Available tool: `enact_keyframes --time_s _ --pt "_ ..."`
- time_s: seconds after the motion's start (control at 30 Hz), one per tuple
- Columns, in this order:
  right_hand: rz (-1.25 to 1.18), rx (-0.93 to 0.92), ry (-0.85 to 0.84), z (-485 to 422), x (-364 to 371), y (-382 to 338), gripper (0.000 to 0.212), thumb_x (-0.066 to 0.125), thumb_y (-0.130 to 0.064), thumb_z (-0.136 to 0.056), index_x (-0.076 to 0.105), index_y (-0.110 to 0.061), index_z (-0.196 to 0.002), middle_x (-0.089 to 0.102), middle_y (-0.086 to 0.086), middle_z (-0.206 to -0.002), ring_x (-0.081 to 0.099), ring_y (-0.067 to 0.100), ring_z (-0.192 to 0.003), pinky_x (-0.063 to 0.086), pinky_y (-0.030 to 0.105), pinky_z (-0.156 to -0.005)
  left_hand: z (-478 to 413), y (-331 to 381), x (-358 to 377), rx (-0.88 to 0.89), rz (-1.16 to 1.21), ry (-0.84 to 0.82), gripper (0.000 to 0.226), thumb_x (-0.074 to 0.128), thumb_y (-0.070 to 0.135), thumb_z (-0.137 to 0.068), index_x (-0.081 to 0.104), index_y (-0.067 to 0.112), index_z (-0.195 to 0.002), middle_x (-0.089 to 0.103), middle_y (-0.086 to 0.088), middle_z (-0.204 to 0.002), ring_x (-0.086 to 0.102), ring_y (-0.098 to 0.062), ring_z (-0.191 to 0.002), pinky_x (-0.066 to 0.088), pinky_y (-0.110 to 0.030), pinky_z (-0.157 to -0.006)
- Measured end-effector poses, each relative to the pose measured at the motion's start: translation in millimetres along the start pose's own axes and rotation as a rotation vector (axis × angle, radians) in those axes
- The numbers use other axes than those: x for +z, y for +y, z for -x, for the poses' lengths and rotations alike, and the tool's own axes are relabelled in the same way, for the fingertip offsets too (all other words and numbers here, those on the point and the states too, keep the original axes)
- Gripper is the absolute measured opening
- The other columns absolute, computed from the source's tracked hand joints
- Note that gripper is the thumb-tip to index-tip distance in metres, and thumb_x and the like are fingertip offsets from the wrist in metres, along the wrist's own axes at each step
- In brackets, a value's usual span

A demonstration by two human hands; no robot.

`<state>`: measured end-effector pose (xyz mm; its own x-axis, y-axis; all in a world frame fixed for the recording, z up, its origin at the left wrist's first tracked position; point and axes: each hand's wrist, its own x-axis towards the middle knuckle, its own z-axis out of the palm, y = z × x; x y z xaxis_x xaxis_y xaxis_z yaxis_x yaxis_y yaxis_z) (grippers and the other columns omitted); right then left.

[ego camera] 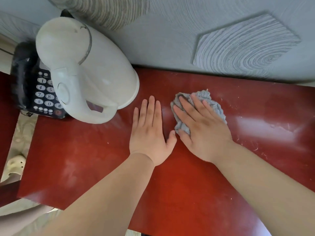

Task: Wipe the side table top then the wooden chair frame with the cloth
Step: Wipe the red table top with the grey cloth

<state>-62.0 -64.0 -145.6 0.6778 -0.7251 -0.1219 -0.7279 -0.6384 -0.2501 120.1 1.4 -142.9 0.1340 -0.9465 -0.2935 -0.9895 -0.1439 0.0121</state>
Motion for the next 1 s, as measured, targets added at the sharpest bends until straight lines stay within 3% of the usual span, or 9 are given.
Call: enact_keyframes --time_s 0.17,0.5,0.77,1.0 --pt "0.006 -0.002 -0.01 -83.6 -3.8 -0.1 0.065 0.03 -0.049 -0.104 0.029 -0.023 -0.163 0.021 0.001 -0.171 0.009 0.025 -0.16 0.008 0.044 -0.13 0.9 0.9 -0.7 -0.003 -0.001 -0.009 0.095 0.026 0.061 -0.095 0.001 0.005 -0.167 -0.009 -0.015 -0.175 -0.012 -0.029 -0.162 0.003 -0.051 -0.131" --pt "-0.004 0.132 -0.014 -14.5 -7.0 -13.5 0.067 0.028 -0.05 -0.106 0.02 -0.02 -0.165 0.012 -0.001 -0.173 -0.002 0.019 -0.16 0.006 0.043 -0.13 -0.3 -1.0 -0.8 0.009 0.01 -0.017 0.094 0.025 0.062 -0.096 -0.002 0.006 -0.167 -0.012 -0.014 -0.175 -0.014 -0.028 -0.162 0.003 -0.052 -0.131" --pt "-0.04 0.025 0.014 -102.1 -11.4 -10.3 0.069 0.018 -0.055 -0.104 0.03 -0.02 -0.163 0.024 0.003 -0.171 0.015 0.026 -0.159 0.008 0.043 -0.13 0.8 0.2 -1.3 0.003 0.046 0.003 0.095 0.032 0.059 -0.094 0.003 0.005 -0.167 -0.005 -0.013 -0.176 -0.009 -0.027 -0.162 0.004 -0.051 -0.131" --pt "0.001 0.245 0.025 -38.5 -16.4 26.4 0.068 0.022 -0.053 -0.105 0.024 -0.02 -0.164 0.018 -0.002 -0.172 0.005 0.022 -0.16 0.008 0.044 -0.13 1.6 -0.5 -0.3 0.006 0.035 -0.017 0.095 0.028 0.06 -0.094 0.0 0.006 -0.167 -0.011 -0.012 -0.175 -0.012 -0.027 -0.162 0.002 -0.051 -0.131"
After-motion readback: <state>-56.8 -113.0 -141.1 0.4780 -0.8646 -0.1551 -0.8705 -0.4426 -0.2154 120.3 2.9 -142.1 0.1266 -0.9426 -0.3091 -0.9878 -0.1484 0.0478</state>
